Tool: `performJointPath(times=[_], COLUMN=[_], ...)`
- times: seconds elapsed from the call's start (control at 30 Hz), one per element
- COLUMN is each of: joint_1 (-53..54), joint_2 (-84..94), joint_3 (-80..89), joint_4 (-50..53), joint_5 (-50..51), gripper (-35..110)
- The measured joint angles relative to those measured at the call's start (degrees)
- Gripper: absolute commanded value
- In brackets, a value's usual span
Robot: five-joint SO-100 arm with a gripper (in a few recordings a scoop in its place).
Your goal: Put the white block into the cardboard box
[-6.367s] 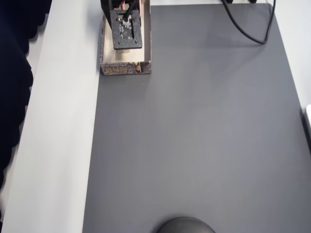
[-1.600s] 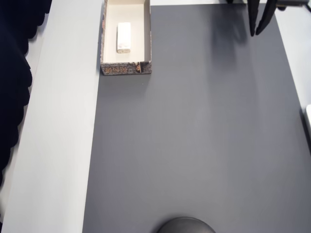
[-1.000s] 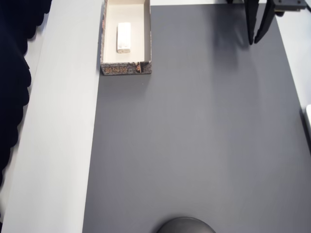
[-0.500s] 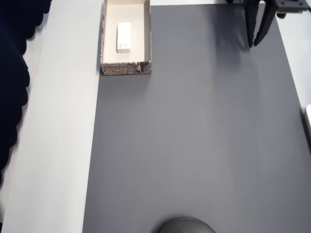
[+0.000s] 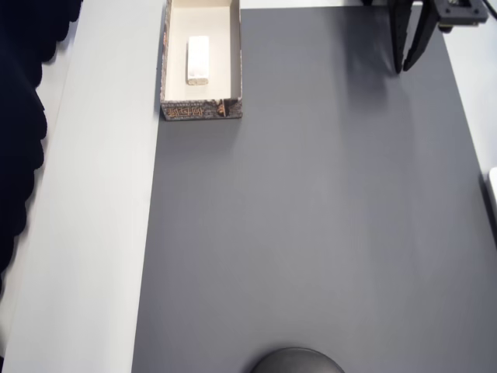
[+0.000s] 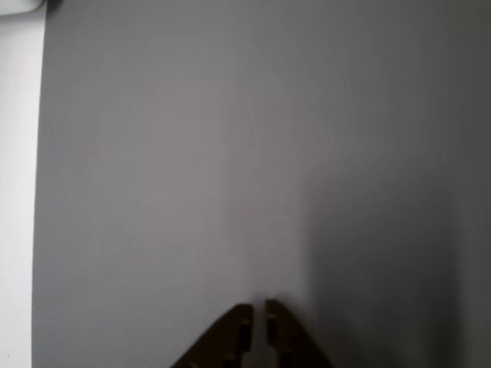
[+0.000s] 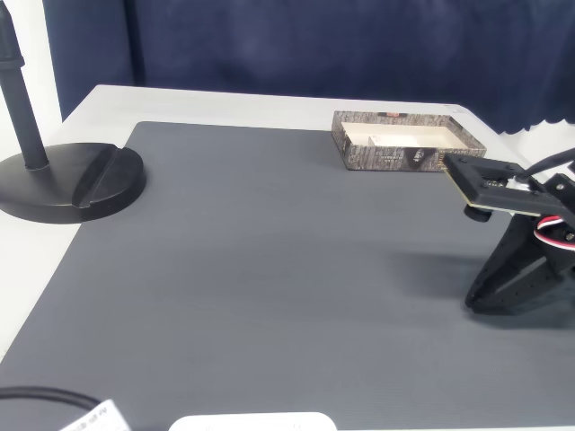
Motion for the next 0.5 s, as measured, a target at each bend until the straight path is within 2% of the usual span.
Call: performJointPath(times=[0.5], joint_1=[0.00], joint_2=[0.00], joint_3=[0.00], joint_4=[0.00], joint_5=[-1.41], gripper=[-2])
